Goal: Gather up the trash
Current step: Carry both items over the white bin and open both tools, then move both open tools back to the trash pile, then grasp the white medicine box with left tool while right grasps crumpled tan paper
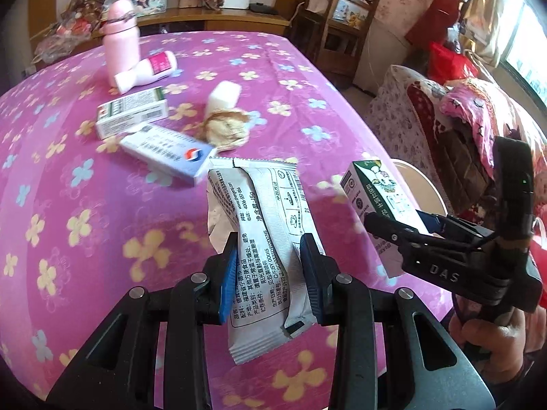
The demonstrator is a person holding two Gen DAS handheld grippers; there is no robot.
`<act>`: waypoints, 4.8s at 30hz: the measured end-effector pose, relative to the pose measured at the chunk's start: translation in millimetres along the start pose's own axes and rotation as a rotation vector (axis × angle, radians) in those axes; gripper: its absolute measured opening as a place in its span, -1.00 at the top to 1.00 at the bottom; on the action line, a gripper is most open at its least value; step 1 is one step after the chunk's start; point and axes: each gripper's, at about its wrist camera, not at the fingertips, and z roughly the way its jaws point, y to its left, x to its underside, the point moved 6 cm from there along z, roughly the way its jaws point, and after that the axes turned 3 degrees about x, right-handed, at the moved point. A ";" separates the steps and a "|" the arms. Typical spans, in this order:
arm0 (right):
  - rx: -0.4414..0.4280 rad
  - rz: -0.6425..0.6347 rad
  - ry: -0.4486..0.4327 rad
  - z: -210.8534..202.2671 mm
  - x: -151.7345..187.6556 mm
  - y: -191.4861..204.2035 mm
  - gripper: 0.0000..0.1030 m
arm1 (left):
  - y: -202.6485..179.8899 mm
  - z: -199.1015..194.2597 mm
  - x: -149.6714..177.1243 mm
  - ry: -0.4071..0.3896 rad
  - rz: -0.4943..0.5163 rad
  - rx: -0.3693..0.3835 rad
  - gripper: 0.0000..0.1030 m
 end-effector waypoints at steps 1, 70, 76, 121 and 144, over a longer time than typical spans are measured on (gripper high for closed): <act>0.003 0.005 -0.005 -2.8 -0.8 -4.1 -0.08 | -5.6 1.6 -2.3 -0.001 0.008 0.004 0.37; 0.198 0.339 -0.027 -45.7 25.3 -186.9 -0.35 | -145.7 91.0 -37.7 0.006 0.164 0.105 -0.08; 0.172 0.309 -0.075 -52.6 11.4 -155.0 -0.35 | -123.4 76.7 -39.6 -0.016 0.132 0.082 -0.08; 0.029 0.010 0.004 23.7 -27.9 44.3 -0.41 | 137.2 31.7 -40.8 -0.039 -0.338 -0.072 -0.21; -0.051 0.023 0.031 40.7 -30.1 45.6 -0.41 | 145.4 72.0 -86.5 0.070 -0.252 -0.307 -0.25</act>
